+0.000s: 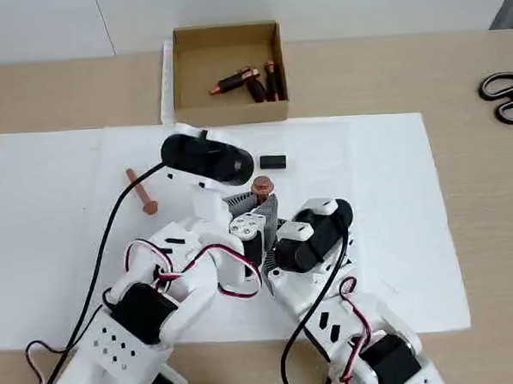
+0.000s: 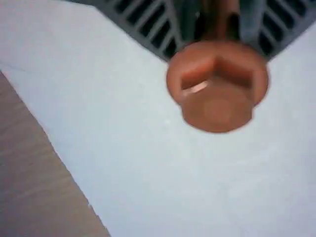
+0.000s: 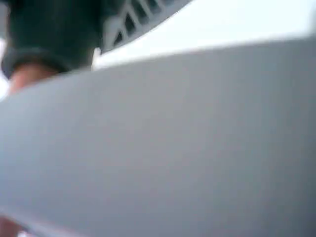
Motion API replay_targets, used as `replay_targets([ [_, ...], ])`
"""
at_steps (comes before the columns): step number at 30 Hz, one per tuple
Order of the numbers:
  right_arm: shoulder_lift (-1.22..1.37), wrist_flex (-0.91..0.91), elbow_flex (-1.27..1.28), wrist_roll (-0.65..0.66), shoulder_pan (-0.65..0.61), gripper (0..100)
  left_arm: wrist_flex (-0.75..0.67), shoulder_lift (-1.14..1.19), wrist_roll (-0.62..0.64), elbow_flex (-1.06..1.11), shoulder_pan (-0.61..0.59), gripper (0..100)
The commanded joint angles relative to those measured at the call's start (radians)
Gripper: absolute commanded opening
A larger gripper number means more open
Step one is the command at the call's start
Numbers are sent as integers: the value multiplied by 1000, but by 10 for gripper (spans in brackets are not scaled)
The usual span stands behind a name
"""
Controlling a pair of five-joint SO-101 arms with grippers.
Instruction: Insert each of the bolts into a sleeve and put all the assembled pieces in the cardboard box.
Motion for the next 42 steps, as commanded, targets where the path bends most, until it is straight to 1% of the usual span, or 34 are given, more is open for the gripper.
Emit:
replay_targets([
  [1, -13, -30, -15, 12, -10, 4, 2, 8, -6, -39, 9, 6],
  [7, -13, -30, -15, 12, -10, 4, 77, 2, -3, -42, -2, 6],
  [16, -13, -30, -17, 12, -10, 4, 72, 2, -5, -45, -9, 11],
  [18, -13, -30, -17, 12, -10, 4, 80, 2, -3, -61, -12, 66],
  [21, -13, -30, -17, 12, -10, 4, 133, 2, 18, -104, -9, 199],
  [23, -13, -30, -17, 12, -10, 4, 173, 2, 54, -134, -11, 244],
  [27, -13, -30, -15, 12, -10, 4, 192, 2, 60, -176, -15, 248],
  [34, -13, -27, -15, 12, -5, 4, 198, 0, 57, -182, -31, 257],
  [38, -15, -22, -15, 12, -5, 4, 298, 0, 57, -254, -61, 314],
  [42, -15, -25, -15, 12, -5, 4, 385, 8, 57, -340, -87, 326],
])
